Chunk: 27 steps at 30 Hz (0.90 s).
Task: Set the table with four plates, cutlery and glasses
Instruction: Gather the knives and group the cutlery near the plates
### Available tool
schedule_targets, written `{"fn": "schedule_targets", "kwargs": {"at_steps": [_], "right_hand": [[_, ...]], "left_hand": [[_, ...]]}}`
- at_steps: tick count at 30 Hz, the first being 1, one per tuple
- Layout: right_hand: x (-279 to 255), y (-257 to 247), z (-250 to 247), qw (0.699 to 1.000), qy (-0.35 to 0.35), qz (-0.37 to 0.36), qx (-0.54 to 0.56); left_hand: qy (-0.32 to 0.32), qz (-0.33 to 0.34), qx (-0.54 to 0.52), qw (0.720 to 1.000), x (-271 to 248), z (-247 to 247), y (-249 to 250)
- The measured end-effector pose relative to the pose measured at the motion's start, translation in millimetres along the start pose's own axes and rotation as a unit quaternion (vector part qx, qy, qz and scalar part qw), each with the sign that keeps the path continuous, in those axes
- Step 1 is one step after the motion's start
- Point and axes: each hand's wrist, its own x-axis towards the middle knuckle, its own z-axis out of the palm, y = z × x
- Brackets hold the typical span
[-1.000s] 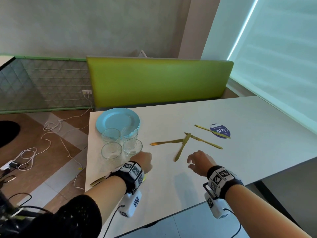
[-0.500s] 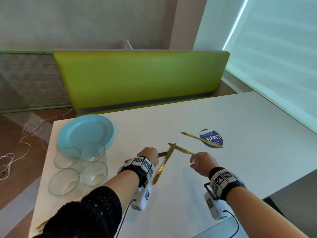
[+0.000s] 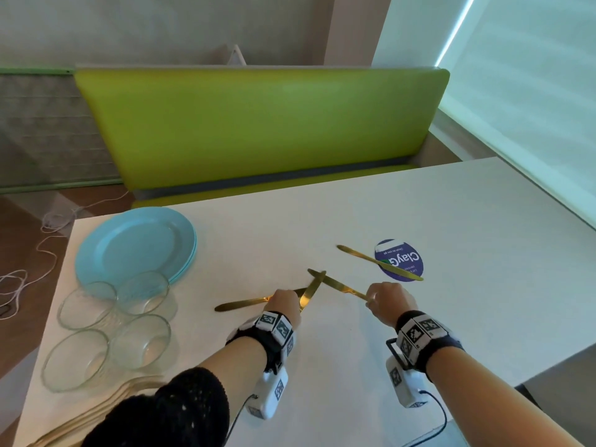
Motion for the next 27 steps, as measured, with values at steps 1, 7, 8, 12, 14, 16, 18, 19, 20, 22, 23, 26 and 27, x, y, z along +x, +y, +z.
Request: {"fn": "schedule_targets", "kwargs": {"at_steps": [1,7,8,12,14,16,18,19,20,22,23,26,27], "right_hand": [[2,0,0,1.0,0.002,0.004,-0.002],[10,-5,11,1.0,-0.009,0.019,-0.009],[12,-6,13,1.0,-0.012,0.018,-0.012],[17,-9,17,0.999,-0.004,0.01,-0.036],[18,-10,18,0.999,0.006,0.006,-0.042],[20,-10,18,0.999,0.015,0.005,-0.048],[22,-10,18,0.998,0.021,0.004,-0.051],[23,-10,18,0.998,0.021,0.001,-0.058],[24,-11,18,0.997,0.019,-0.002,-0.069],[25,-12,18,0.996,0.013,-0.006,-0.085],[26,-12,18,0.996,0.013,-0.009,-0.087],[27,-12,18,0.994,0.017,-0.036,-0.1],[26,-12,18,0.993,0.019,-0.046,-0.108]], "left_hand": [[0.002,-0.003,-0.002,1.0,0,-2,0],[0.021,-0.039,-0.043,0.998,-1,1,0],[0.025,-0.045,-0.05,0.997,-1,3,-1],[0.035,-0.049,-0.059,0.996,-2,6,-4],[0.037,-0.05,-0.066,0.996,-1,6,-7],[0.038,-0.057,-0.081,0.994,-2,4,-9],[0.036,-0.055,-0.108,0.992,-1,1,-11],[0.037,-0.052,-0.123,0.99,0,-1,-11],[0.042,-0.055,-0.148,0.987,2,-3,-11],[0.053,-0.062,-0.235,0.968,6,-8,-10],[0.058,-0.059,-0.289,0.954,8,-11,-11],[0.069,-0.056,-0.389,0.917,10,-18,-13],[0.074,-0.052,-0.405,0.91,12,-20,-14]]}}
